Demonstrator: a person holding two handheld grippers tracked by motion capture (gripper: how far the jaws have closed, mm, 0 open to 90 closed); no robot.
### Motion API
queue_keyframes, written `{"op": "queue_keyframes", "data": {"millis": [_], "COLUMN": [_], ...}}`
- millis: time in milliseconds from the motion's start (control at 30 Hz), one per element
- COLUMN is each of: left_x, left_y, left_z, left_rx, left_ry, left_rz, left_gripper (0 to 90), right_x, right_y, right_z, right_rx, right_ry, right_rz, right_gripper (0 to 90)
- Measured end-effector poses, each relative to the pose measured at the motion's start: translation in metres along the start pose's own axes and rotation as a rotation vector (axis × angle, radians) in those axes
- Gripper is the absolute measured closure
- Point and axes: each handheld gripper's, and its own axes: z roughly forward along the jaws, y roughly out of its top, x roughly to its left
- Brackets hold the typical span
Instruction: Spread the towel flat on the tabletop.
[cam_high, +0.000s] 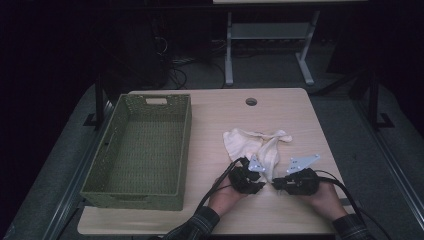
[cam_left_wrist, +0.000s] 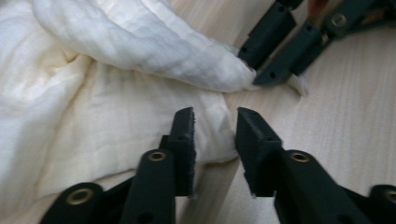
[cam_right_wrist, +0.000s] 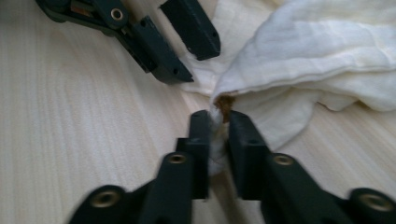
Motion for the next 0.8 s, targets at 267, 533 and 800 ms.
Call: {"op": "queue_keyframes", "data": {"millis": [267,533,800], "left_x": [0.002,0.009,0.031], "left_y": [0.001,0.008,-0.001], "left_z": [0.0,-0.016,-0.047], "left_rx": [0.017,-0.018,-0.083], "left_ry": [0.009,0.014,0.073], "left_rz": [-0.009,-0.017,-0.085], "left_gripper": [81.1,84.8,84.8], "right_x": [-0.011,-0.03,-0.047], "right_y": [-0.001,-0.009,-0.019], "right_z": [-0.016,-0.037,-0.056], "right_rx": [-0.07,-0.131,-0.169], "right_ry": [-0.001,-0.035,-0.068], "right_rz": [0.03,0.08,0.14], "right_gripper": [87.1,87.0,87.0]}}
